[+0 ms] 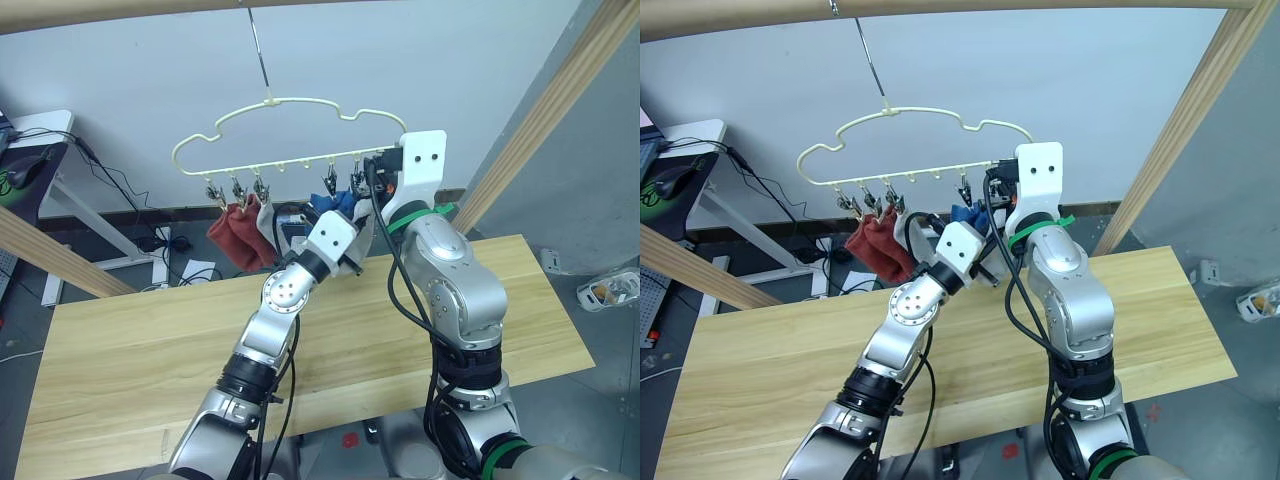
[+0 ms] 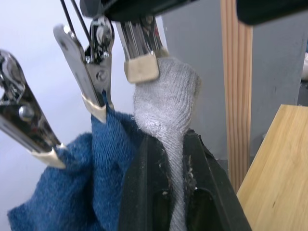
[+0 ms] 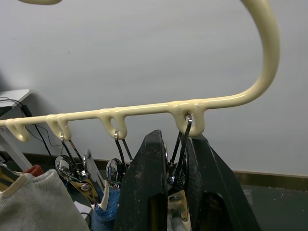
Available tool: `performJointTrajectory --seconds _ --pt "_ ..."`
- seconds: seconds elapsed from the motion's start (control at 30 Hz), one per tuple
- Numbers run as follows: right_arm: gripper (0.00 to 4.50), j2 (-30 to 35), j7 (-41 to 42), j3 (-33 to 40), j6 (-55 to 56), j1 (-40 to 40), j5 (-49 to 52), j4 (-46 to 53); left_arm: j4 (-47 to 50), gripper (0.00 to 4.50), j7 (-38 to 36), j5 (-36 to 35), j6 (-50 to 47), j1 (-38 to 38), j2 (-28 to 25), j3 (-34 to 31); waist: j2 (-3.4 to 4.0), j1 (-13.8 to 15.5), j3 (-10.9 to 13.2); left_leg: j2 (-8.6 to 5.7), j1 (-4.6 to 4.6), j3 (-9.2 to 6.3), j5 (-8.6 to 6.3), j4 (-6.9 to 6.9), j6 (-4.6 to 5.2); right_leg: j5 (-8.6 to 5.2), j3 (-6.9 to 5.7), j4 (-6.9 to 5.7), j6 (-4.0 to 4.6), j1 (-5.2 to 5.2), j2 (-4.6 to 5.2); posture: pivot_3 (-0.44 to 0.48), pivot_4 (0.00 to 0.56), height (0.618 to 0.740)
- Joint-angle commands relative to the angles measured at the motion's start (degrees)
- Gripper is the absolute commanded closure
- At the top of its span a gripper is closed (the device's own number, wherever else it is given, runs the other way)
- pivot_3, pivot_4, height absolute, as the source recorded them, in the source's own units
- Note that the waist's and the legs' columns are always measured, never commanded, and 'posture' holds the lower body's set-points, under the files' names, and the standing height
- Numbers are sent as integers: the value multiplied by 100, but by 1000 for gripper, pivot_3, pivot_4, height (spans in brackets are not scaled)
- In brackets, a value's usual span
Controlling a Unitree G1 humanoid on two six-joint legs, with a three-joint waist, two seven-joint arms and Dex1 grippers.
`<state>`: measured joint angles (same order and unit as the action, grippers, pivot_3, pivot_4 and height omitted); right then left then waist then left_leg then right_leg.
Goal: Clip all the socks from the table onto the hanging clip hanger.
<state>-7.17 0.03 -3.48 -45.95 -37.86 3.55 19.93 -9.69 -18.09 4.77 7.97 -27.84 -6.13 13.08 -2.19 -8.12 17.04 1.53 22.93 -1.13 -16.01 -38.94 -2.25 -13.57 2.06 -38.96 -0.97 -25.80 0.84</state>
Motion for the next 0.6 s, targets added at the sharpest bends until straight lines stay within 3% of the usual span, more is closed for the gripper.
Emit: performJointTrajectory --seconds 0.03,0.1,0.33,0.53,0.6 --pt "4347 -41 -5 -14 -2 -89 102 307 40 4500 65 22 181 -106 107 -5 0 -1 0 0 0 0 0 0 0 0 0 0 0 0 0 -215 250 740" --pt "4347 -66 -14 -2 -4 -76 117 318 3 4500 72 31 201 -119 119 -4 0 -1 0 0 0 0 0 0 0 0 0 0 0 0 0 -215 250 740" --pt "1933 -114 -7 56 10 -48 246 421 -59 4500 57 8 255 -84 130 -22 0 0 0 0 0 0 0 0 0 0 0 1 0 0 -1 -215 247 740" --pt "2 61 206 154 12 114 477 775 421 2806 -453 -404 -163 268 -179 -162 0 -17 0 2 1 0 0 0 0 0 0 0 0 -1 -1 -208 240 740" --pt "0 182 326 215 -8 206 575 937 691 2233 -661 -559 -370 440 -349 -197 0 -20 0 4 0 0 0 2 0 0 1 0 0 -2 -3 -208 240 740"
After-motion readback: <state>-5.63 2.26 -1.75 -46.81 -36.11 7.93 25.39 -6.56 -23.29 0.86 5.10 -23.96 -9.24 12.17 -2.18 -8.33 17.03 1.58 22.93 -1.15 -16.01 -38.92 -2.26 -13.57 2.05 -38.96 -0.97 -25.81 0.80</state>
